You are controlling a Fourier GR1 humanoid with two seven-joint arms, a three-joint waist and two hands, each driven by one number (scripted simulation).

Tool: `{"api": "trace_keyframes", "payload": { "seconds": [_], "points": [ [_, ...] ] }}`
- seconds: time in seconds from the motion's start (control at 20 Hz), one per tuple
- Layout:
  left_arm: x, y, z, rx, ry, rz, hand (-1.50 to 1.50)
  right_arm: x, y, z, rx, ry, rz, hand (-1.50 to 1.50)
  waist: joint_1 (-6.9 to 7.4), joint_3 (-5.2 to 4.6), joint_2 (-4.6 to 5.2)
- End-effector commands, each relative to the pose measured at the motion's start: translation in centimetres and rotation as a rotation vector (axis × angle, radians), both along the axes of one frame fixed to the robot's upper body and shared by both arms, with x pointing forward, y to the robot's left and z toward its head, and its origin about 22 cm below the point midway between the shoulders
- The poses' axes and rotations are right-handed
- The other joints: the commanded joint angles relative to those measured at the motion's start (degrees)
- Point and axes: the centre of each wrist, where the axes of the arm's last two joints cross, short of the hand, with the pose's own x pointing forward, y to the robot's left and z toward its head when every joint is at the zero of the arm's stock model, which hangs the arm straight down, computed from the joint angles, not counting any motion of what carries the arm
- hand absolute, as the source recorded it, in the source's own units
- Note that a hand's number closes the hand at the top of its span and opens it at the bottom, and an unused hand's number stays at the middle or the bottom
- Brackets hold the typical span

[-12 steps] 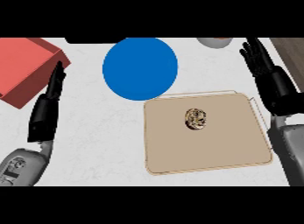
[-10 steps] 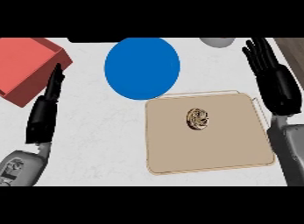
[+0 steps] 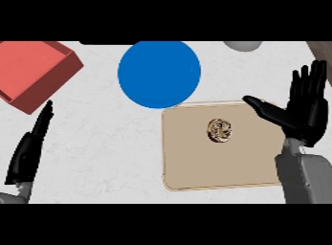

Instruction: Pick the cupcake from the tray and place it in the plate

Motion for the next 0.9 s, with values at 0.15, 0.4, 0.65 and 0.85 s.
{"api": "trace_keyframes", "payload": {
  "seconds": [0.15, 0.4, 0.65, 0.85],
  "points": [
    [-3.7, 3.0, -1.6, -0.012, 0.046, -0.009, 0.0, -6.3, 4.4, -1.4, 0.105, -0.095, -0.24, -1.5, 0.03, 0.1, -0.14],
    [-3.1, 3.1, 0.2, 0.003, 0.043, -0.002, 0.0, -10.3, 5.4, 0.1, 0.004, -0.003, -0.048, -1.5, -0.28, 0.07, 0.12],
    [-2.3, 2.9, 0.8, -0.011, 0.037, -0.023, 0.0, -10.9, 1.8, -1.2, -0.263, 0.258, 0.071, -1.5, 0.0, -0.05, 0.25],
    [-2.4, 2.3, 0.4, -0.015, 0.033, -0.005, 0.0, -11.2, 0.9, 0.1, -0.376, 0.404, 0.112, -1.5, 0.0, -0.03, 0.28]
  ]
}}
